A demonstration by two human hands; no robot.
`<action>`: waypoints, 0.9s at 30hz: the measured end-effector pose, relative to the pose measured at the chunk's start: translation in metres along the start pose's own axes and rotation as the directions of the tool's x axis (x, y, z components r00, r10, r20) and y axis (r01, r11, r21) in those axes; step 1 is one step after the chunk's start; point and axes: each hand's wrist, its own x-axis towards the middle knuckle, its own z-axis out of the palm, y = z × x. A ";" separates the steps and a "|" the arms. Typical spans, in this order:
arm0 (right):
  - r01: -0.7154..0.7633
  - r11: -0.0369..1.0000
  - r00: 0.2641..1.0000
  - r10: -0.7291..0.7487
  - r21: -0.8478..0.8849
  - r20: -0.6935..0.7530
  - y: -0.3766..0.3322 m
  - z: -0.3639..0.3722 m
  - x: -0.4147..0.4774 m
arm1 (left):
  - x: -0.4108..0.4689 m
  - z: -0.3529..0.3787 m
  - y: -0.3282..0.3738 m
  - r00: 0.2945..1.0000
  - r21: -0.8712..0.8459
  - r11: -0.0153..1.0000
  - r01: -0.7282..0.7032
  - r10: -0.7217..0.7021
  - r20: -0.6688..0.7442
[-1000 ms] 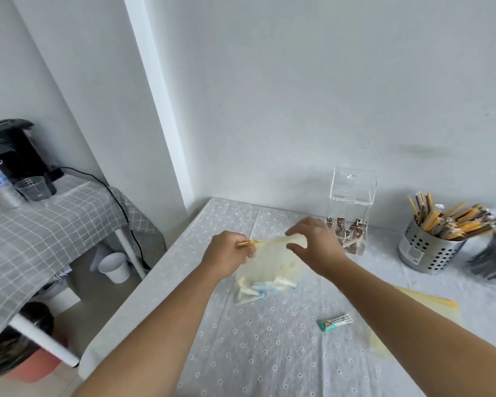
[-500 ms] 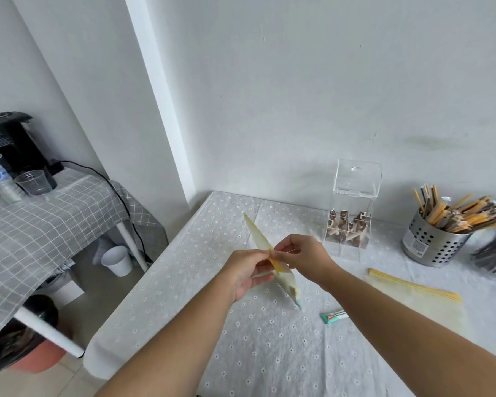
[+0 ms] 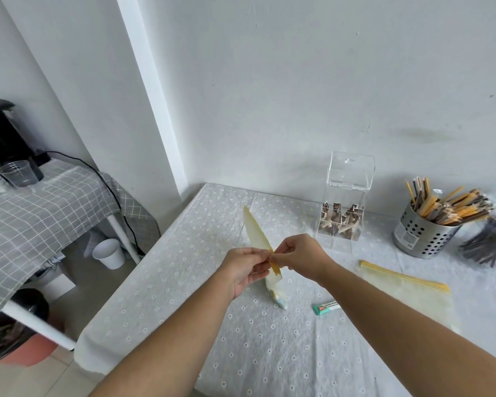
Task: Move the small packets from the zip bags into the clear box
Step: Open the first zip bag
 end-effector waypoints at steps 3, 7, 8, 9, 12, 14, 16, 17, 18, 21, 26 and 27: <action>-0.006 1.000 1.000 0.006 -0.028 0.008 -0.001 -0.002 0.001 | 0.001 0.002 0.001 1.000 0.000 1.000 0.008 -0.008 0.001; -0.037 0.999 0.999 0.037 0.006 0.025 -0.001 -0.006 0.003 | 0.002 0.007 0.000 1.000 0.027 1.000 -0.009 0.009 -0.006; -0.047 0.999 0.999 0.046 0.017 0.024 -0.002 -0.007 0.003 | 0.003 0.008 0.000 1.000 0.051 0.998 -0.021 0.022 -0.013; -0.051 0.998 0.999 0.051 0.024 0.017 -0.001 -0.007 0.003 | 0.004 0.009 -0.001 0.999 0.082 0.996 -0.034 0.036 -0.021; -0.068 0.992 0.997 0.071 0.105 -0.027 -0.001 -0.004 0.005 | 0.008 0.015 -0.002 0.996 0.135 0.988 -0.080 0.084 -0.028; -0.110 0.957 0.992 0.123 0.270 -0.035 -0.003 -0.001 0.004 | 0.008 0.020 -0.003 0.992 0.101 0.988 -0.119 0.122 -0.026; -0.157 0.874 0.984 0.177 0.460 0.000 -0.007 0.001 0.002 | 0.008 0.023 -0.004 0.987 0.029 0.988 -0.155 0.156 -0.032; -0.174 0.825 0.981 0.191 0.538 0.023 -0.008 0.000 0.001 | 0.007 0.024 -0.004 0.986 -0.012 0.986 -0.164 0.163 -0.036; -0.184 0.791 0.980 0.197 0.584 0.042 -0.008 -0.001 0.001 | 0.007 0.024 -0.003 0.986 -0.041 0.985 -0.167 0.166 -0.033; -0.181 0.805 0.983 0.154 0.566 0.094 -0.006 -0.005 0.002 | 0.007 0.018 0.001 0.984 0.016 0.984 -0.177 0.177 0.004; -0.152 0.895 0.988 0.125 0.420 0.092 -0.008 -0.010 0.010 | 0.005 0.009 0.005 0.983 0.204 0.964 -0.168 0.148 0.109; -0.147 0.893 0.989 0.121 0.426 0.086 -0.009 -0.011 0.012 | 0.005 0.009 0.005 0.982 0.228 0.959 -0.171 0.146 0.121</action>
